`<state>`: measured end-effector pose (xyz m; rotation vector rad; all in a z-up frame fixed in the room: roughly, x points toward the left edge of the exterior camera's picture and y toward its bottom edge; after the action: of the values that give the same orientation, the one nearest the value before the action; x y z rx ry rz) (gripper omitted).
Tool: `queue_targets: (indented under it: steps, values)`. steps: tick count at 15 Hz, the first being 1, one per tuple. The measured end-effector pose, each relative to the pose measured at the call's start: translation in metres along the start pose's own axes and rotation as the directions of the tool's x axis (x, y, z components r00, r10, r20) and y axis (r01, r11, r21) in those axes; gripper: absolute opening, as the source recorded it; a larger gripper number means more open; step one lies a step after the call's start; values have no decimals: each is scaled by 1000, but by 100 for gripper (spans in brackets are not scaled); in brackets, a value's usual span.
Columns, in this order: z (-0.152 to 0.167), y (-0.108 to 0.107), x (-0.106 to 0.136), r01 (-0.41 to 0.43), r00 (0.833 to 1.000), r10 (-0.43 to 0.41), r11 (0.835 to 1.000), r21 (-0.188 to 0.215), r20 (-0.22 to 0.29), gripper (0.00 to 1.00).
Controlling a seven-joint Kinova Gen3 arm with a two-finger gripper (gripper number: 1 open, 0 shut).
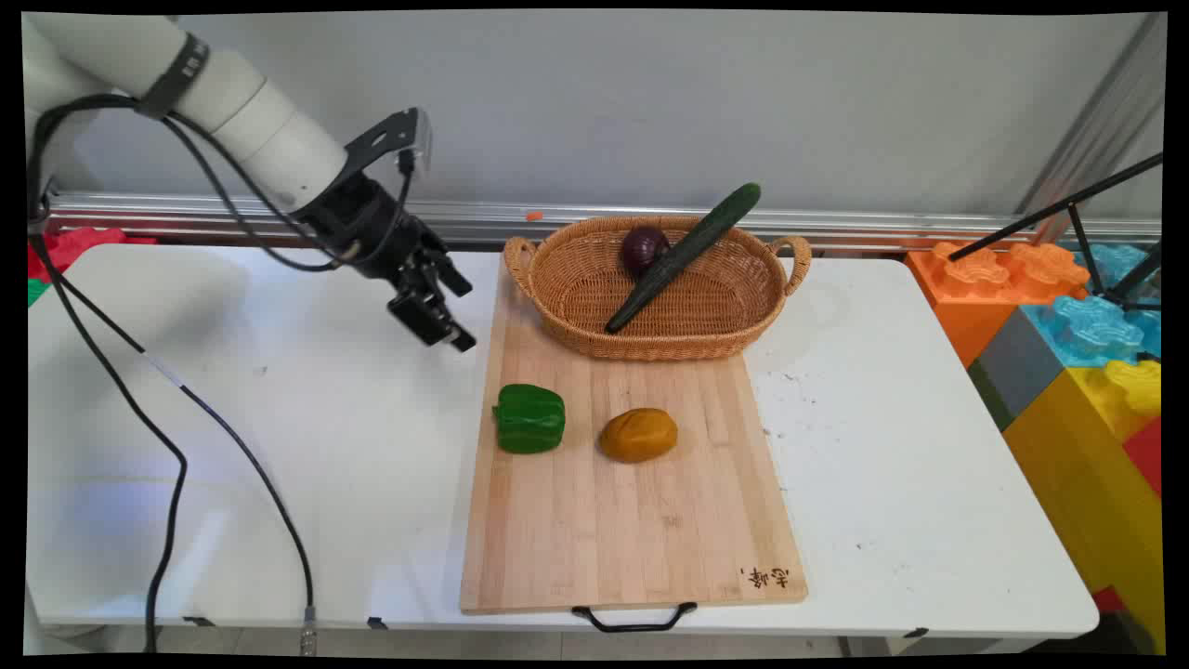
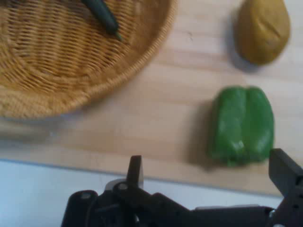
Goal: Pick up the cucumber from the vegetable basket
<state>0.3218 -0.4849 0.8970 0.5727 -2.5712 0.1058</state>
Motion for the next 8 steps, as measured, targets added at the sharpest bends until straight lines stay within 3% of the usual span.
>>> queue_targets:
  steps: [8]
  values:
    - [36, -28, 38, 171, 979, -168, 985, 13, -119, 100]
